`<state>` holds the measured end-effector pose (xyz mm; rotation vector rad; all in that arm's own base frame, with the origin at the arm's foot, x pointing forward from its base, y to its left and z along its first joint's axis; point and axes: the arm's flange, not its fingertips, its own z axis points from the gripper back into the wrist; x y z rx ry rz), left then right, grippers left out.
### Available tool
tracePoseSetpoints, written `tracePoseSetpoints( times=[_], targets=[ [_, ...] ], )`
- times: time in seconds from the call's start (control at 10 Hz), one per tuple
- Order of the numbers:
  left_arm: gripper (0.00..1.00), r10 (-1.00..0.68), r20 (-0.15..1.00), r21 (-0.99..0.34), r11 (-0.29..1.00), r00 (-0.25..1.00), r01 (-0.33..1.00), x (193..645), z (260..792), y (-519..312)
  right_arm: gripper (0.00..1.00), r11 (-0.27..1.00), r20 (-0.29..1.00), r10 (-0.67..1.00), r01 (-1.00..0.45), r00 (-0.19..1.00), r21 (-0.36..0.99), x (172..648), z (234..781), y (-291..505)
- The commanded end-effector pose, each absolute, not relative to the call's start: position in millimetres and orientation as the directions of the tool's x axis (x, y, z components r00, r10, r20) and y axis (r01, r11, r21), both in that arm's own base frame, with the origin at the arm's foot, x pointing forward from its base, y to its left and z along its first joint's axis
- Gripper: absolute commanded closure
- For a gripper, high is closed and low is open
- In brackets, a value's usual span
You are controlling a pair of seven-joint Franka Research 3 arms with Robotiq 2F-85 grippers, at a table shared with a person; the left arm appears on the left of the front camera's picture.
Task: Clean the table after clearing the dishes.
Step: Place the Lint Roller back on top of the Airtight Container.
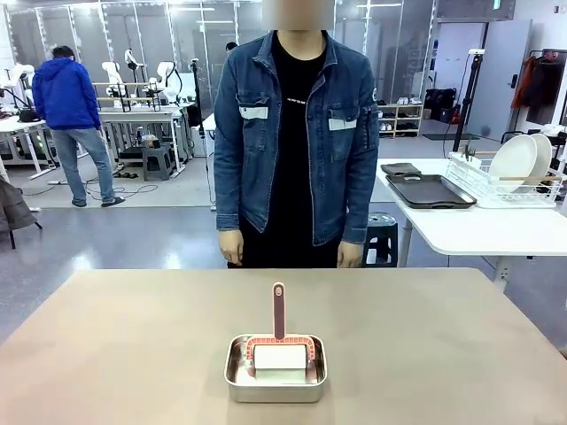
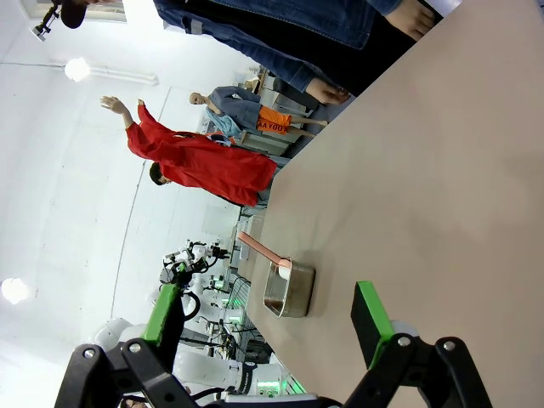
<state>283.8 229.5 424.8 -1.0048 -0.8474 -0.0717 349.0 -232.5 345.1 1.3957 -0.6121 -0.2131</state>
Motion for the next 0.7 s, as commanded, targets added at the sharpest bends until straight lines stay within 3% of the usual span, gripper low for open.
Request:
tracePoseSetpoints(
  times=[0.0, 0.6],
  targets=[
    [0.0, 0.303, 0.65, -0.715, 0.555, 0.697, 0.426, 280.8, 425.7, 230.7, 0.0, 0.184, 0.265, -0.487, -0.199, 0.832, 0.963, 348.2, 349.3, -232.2],
    [0.0, 0.303, 0.65, -0.715, 0.555, 0.697, 0.426, 280.8, 425.7, 230.7, 0.0, 0.184, 0.265, -0.487, -0.199, 0.832, 0.963, 348.2, 349.3, -232.2]
  ],
)
